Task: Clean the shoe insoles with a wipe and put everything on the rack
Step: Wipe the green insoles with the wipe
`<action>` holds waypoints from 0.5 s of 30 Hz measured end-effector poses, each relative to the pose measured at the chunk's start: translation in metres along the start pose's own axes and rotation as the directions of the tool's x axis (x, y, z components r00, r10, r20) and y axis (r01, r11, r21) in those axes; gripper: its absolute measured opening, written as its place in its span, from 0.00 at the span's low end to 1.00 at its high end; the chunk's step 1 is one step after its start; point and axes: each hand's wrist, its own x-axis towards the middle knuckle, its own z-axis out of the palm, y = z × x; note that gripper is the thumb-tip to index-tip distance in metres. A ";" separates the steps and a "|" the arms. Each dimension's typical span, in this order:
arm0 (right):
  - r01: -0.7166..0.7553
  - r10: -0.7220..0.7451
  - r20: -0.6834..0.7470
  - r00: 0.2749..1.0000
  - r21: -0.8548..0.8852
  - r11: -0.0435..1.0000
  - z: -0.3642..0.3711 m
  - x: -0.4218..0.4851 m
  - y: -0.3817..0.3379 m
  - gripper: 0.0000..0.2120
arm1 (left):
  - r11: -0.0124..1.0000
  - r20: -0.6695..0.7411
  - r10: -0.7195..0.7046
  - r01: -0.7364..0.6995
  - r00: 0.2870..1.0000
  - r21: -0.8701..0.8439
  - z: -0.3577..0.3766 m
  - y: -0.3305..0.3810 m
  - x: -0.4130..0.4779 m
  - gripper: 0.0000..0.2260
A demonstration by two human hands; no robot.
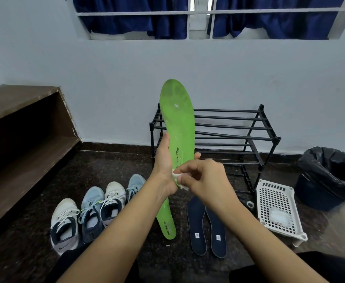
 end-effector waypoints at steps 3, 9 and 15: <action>0.085 -0.079 0.034 0.996 -0.223 0.971 0.003 0.001 0.004 0.09 | 1.000 -0.005 0.005 -0.005 1.000 0.017 -0.002 0.000 0.002 0.31; 0.210 -0.216 0.035 0.976 -0.425 0.881 0.009 -0.004 0.004 0.11 | 0.999 -0.009 0.035 -0.035 0.999 0.011 0.001 -0.001 0.003 0.33; 0.081 -0.089 -0.182 0.979 -0.053 0.995 0.005 -0.003 0.003 0.06 | 0.998 0.014 0.054 -0.054 0.998 0.012 0.005 -0.007 0.005 0.33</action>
